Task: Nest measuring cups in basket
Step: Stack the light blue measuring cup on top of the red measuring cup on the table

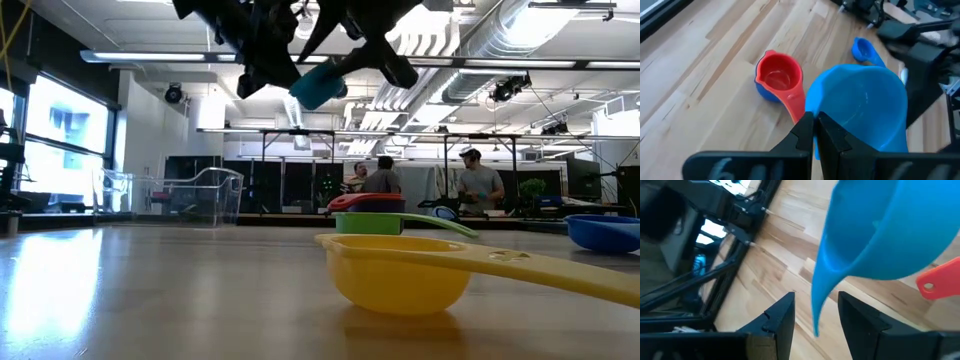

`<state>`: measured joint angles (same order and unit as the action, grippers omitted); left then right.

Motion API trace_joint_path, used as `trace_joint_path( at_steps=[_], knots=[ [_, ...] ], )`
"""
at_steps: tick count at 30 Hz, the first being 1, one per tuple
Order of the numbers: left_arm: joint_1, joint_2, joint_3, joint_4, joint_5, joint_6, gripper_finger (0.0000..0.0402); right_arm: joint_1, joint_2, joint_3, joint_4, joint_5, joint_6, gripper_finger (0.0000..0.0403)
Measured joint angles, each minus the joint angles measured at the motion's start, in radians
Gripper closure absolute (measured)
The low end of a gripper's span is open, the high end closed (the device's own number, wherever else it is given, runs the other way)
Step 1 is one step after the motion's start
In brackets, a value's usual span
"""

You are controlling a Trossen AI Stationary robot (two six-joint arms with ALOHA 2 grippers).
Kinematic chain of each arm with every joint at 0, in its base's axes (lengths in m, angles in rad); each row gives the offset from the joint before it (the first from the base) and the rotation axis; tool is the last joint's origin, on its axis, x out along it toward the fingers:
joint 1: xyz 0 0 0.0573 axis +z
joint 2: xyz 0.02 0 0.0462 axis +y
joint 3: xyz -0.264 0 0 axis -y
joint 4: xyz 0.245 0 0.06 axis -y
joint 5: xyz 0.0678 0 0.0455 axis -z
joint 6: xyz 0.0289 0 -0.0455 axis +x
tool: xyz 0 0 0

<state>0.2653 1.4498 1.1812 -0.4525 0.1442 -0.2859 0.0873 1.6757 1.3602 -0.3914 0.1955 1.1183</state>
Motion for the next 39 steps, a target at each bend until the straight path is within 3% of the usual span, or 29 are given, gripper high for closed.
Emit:
trace_joint_path(
  at_steps=[6, 12, 14, 28, 33, 39],
  knots=[
    [0.0, 0.0, 0.0, 0.011, 0.0, -0.002, 0.0401, -0.002, 0.008, 0.0, -0.008, 0.012, 0.009, 0.0281],
    [0.0, 0.0, 0.0, 0.011, 0.0, -0.001, 0.04, -0.002, 0.01, 0.0, 0.002, 0.024, 0.008, 0.0378],
    [0.0, -0.001, 0.0, 0.011, 0.0, 0.0, 0.0396, -0.002, 0.01, 0.0, 0.002, 0.04, 0.009, 0.0394],
    [0.005, -0.001, 0.0, 0.032, 0.034, 0.059, 0.0327, -0.015, 0.006, 0.0, -0.054, 0.032, 0.024, 0.04],
    [0.032, -0.001, 0.0, 0.078, 0.043, -0.027, 0.03, -0.045, -0.014, 0.0, -0.133, 0.014, -0.011, 0.0401],
    [0.089, -0.003, 0.0, 0.084, 0.059, -0.027, 0.0295, -0.109, -0.057, 0.0, -0.2, -0.034, -0.121, 0.0402]
  ],
)
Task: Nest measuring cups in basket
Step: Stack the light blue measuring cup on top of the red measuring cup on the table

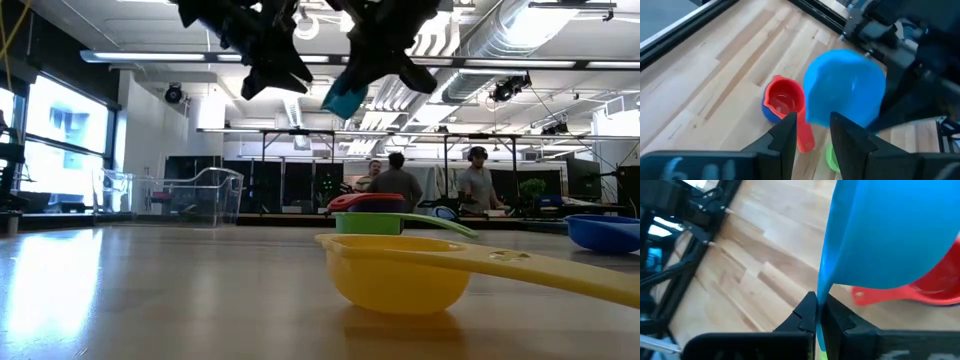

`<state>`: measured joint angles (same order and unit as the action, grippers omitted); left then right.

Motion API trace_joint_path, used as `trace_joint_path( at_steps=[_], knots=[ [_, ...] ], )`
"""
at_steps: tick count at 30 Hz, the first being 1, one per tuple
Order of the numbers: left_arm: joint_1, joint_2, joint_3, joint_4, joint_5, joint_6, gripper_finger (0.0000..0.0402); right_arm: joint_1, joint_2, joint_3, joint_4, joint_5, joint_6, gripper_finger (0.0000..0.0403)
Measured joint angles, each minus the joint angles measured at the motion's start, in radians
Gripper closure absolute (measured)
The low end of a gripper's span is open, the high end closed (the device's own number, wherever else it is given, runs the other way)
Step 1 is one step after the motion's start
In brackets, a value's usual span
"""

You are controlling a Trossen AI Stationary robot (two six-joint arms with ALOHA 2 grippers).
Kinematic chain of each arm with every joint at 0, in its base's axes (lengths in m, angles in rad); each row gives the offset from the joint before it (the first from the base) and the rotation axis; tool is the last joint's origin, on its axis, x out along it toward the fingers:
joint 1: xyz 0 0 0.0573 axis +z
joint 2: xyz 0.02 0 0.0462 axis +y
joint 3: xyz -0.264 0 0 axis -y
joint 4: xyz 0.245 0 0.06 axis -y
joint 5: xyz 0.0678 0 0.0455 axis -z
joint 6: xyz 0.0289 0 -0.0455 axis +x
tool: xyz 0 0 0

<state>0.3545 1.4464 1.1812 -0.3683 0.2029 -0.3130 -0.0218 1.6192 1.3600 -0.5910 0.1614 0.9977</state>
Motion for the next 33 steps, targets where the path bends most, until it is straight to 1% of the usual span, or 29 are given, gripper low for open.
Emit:
trace_joint_path(
  at_steps=[5, 10, 14, 20, 27, 30, 33],
  knots=[
    [0.032, 0.0, 0.0, 0.0, 0.001, 0.001, 0.0302, -0.063, -0.058, 0.0, -0.093, -0.012, -0.115, 0.0402],
    [0.06, 0.0, 0.0, -0.003, 0.001, 0.018, 0.0305, -0.137, -0.112, 0.0, -0.145, -0.021, -0.246, 0.0402],
    [0.078, 0.0, 0.0, -0.002, 0.001, 0.01, 0.0303, -0.201, -0.14, 0.0, -0.161, -0.085, -0.351, 0.0402],
    [0.108, -0.001, 0.0, 0.0, 0.0, 0.01, 0.0302, -0.277, -0.142, 0.0, -0.188, -0.161, -0.463, 0.0403],
    [0.136, -0.001, 0.0, 0.001, -0.002, 0.01, 0.0302, -0.337, -0.142, 0.0, -0.215, -0.208, -0.591, 0.0403],
    [0.144, -0.001, 0.0, 0.001, -0.002, 0.01, 0.0302, -0.365, -0.145, -0.036, -0.191, -0.231, -0.637, 0.0403],
    [0.15, -0.001, 0.0, 0.001, -0.003, 0.01, 0.0304, -0.407, -0.17, -0.119, -0.118, -0.308, -0.639, 0.0403]
  ],
)
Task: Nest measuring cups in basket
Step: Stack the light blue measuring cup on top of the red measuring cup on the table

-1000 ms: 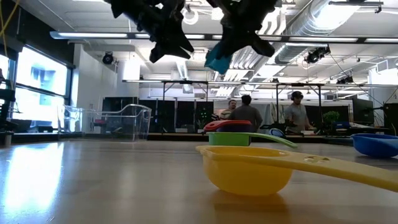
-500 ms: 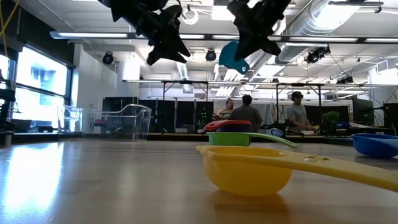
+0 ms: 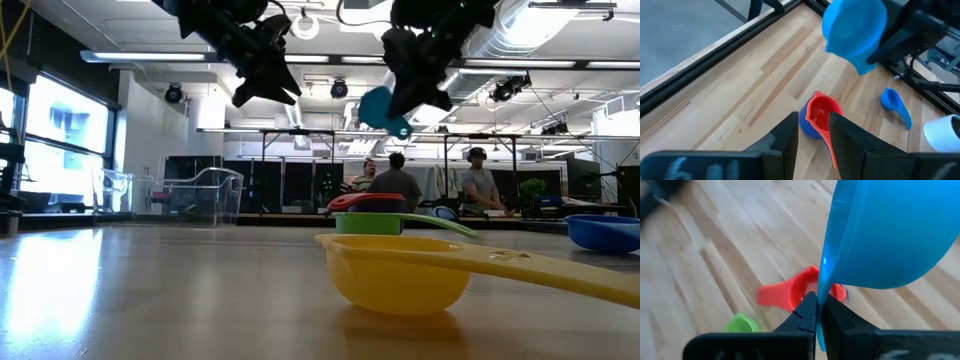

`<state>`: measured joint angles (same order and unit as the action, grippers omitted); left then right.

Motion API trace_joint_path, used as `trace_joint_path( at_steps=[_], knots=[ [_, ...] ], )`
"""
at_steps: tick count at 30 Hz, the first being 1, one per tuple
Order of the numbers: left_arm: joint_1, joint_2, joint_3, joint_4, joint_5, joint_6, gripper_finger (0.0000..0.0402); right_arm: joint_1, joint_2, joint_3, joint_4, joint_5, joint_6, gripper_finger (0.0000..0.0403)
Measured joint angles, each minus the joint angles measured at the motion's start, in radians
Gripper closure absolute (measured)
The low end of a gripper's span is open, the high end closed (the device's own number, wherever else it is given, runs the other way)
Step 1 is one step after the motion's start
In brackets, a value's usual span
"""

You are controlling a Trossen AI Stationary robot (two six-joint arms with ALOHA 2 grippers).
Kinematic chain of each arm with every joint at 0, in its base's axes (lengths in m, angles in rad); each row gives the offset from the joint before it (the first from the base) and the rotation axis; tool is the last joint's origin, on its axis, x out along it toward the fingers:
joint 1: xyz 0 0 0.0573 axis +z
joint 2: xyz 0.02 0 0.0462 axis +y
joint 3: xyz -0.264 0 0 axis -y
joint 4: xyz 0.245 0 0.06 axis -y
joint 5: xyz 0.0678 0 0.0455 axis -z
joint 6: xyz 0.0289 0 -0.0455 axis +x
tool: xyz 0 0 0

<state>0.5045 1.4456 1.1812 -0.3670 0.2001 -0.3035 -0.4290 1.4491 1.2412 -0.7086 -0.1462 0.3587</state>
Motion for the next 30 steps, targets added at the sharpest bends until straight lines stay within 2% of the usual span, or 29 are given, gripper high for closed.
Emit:
trace_joint_path(
  at_steps=[5, 11, 15, 23, 30],
  knots=[
    [0.008, 0.0, 0.0, 0.004, -0.001, 0.0, 0.0304, -0.051, -0.05, -0.134, 0.18, -0.1, 0.089, 0.0403],
    [0.013, 0.0, 0.0, -0.001, -0.001, 0.0, 0.0305, -0.04, -0.13, -0.239, 0.291, -0.093, 0.222, 0.0403],
    [0.013, 0.0, 0.0, -0.003, -0.001, 0.0, 0.0304, -0.007, -0.18, -0.332, 0.427, -0.07, 0.341, 0.0403],
    [0.013, 0.0, 0.0, -0.005, -0.001, 0.001, 0.0305, 0.095, -0.213, -0.547, 0.811, 0.051, 0.64, 0.0403],
    [0.013, 0.0, 0.0, -0.014, -0.001, 0.108, 0.0304, 0.21, -0.213, -0.692, 1.112, 0.212, 0.826, 0.0403]
  ],
)
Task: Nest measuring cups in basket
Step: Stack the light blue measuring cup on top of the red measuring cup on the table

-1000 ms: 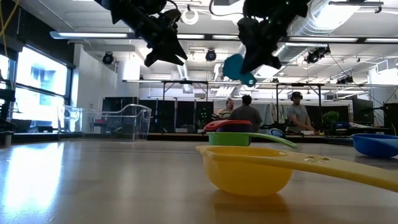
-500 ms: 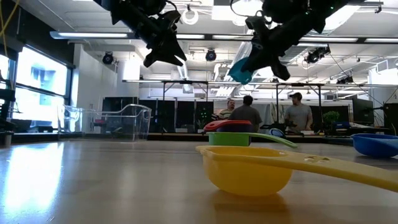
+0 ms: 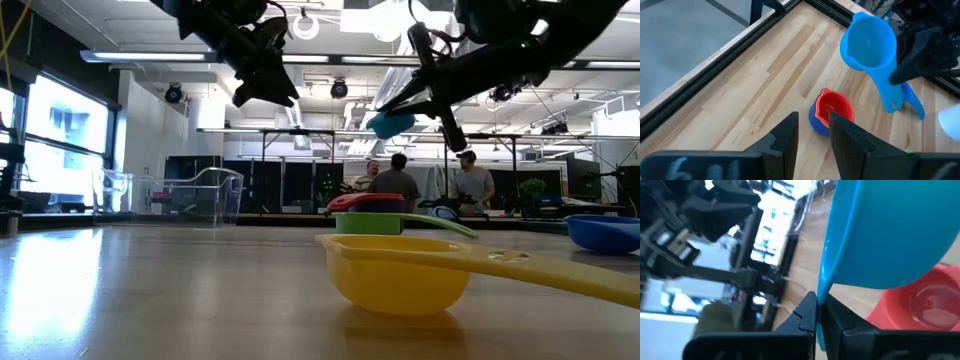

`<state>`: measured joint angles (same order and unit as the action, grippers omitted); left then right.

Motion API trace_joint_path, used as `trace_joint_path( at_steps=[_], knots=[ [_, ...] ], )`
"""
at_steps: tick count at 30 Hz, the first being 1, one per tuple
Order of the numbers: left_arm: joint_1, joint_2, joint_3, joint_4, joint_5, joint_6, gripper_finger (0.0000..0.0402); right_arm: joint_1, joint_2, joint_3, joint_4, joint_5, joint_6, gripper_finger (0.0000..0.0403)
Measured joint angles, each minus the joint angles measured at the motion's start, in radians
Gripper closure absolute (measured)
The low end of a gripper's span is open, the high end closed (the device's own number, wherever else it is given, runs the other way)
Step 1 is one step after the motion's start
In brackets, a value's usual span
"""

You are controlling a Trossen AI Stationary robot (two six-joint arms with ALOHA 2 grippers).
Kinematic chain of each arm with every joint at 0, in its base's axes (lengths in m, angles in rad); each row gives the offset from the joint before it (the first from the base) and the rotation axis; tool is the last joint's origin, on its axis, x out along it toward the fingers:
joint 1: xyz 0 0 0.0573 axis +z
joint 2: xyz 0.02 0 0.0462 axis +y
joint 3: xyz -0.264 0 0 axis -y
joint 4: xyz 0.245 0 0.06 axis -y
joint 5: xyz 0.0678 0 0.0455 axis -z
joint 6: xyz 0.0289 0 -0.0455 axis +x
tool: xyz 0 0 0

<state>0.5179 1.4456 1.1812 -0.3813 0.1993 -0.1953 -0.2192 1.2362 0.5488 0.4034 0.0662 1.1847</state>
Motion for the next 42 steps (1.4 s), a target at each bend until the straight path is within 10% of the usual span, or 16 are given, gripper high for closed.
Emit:
trace_joint_path(
  at_steps=[19, 42],
  knots=[
    [0.0, 0.0, 0.0, -0.05, 0.001, 0.148, 0.0304, 0.264, 0.059, -0.109, 0.189, 0.316, 0.312, 0.0403],
    [0.0, 0.0, 0.0, -0.048, 0.001, 0.197, 0.0304, 0.265, 0.451, -0.104, 0.646, 0.321, 0.476, 0.0403]
  ],
)
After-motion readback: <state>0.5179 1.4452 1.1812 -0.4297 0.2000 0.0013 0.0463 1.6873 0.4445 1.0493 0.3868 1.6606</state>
